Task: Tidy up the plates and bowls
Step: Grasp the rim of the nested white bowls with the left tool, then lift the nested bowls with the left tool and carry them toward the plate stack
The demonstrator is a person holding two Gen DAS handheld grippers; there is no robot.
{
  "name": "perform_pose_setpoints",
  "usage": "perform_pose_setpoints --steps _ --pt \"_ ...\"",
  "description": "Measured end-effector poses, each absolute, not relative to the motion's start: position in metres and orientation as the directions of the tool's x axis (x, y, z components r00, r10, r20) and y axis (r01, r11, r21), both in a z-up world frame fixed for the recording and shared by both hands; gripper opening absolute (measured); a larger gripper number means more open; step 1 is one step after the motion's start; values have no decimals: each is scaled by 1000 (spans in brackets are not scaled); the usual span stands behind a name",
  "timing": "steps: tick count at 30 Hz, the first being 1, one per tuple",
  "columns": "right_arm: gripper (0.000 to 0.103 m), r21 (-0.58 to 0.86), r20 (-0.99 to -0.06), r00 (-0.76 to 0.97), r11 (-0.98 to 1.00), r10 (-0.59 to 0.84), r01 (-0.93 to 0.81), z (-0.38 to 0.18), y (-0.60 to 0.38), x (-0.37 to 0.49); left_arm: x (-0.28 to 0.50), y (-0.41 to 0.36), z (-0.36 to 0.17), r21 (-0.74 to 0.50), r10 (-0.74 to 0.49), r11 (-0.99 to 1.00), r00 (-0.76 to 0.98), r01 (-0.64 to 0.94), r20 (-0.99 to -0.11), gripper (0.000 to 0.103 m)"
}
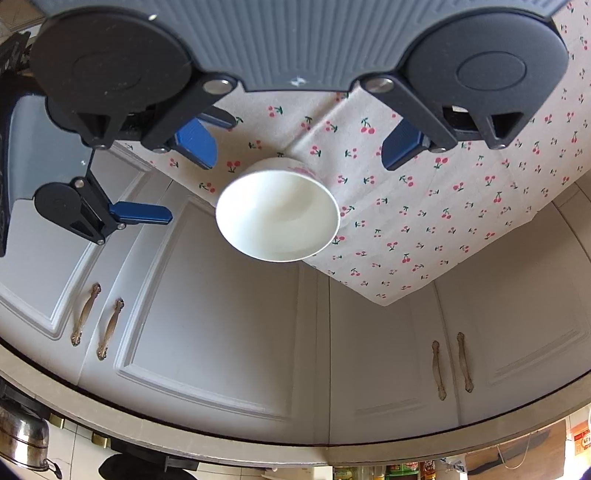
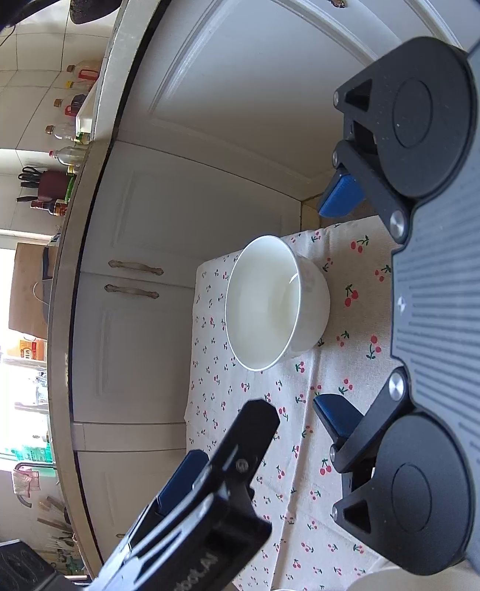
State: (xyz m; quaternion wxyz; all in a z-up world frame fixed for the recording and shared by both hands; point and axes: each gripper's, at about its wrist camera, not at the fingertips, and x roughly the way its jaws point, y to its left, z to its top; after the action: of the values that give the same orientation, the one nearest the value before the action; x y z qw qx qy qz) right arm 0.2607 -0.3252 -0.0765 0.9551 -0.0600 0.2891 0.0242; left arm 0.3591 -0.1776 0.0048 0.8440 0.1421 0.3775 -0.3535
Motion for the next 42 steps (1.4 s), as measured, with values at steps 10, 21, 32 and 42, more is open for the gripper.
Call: perform_pose_setpoints --steps 10,21,32,42 --pt "103 -142 -551 834 985 6 -101 -93 -331 294 413 -213 -21 -75 -513 688 410 722 -754 93" --pt "95 -140 -564 825 981 35 -137 -104 -330 307 436 -231 -39 -90 -512 671 372 736 -774 86" --pt "93 -119 -562 825 981 59 -152 -101 -333 313 442 -237 -46 -109 -530 646 342 755 -776 82" --pt "93 -117 -563 824 981 64 -157 -101 -334 312 445 -241 -48 -118 -539 629 321 769 -779 78"
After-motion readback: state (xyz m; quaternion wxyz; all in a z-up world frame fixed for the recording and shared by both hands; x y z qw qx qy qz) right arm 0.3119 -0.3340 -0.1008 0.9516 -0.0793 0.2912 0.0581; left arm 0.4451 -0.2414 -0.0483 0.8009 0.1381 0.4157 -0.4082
